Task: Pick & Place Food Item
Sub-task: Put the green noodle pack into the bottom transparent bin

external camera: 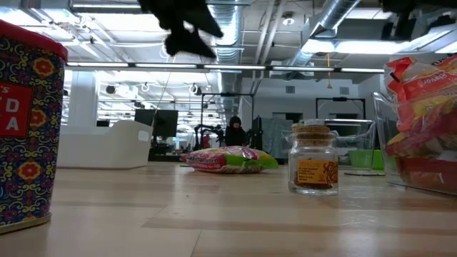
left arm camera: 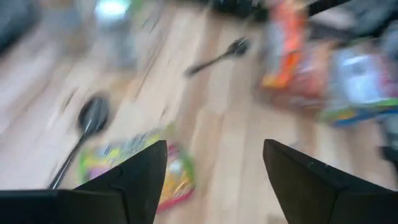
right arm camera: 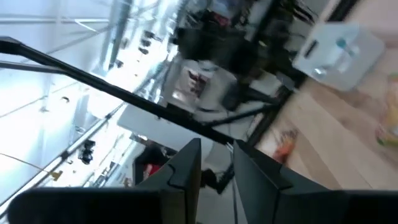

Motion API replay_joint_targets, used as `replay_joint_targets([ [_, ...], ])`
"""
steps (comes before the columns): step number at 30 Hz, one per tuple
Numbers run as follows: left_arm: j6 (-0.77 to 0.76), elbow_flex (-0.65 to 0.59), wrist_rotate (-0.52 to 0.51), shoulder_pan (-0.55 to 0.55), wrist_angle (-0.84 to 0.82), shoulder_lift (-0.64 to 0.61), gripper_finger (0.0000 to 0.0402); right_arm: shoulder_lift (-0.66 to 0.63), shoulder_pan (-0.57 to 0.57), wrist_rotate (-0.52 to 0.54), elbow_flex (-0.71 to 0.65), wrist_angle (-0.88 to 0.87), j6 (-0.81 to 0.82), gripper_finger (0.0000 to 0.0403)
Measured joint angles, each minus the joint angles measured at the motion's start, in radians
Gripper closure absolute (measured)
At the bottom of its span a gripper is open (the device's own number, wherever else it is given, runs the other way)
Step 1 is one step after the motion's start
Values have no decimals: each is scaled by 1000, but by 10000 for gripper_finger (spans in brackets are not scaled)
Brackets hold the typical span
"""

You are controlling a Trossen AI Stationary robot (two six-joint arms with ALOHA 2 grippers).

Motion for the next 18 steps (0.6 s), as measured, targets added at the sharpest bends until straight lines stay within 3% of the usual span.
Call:
replay_joint_targets([
  [6,-207,189,124,203,-295,196,145,0,-36,0,39,-2,-37,315],
  [11,-216,214,294,311,-289,304,173,0,-57,-2,55,-4,-57,315],
  [18,-197,215,345,375,-286,390,197,0,-59,-4,62,-1,-57,315],
])
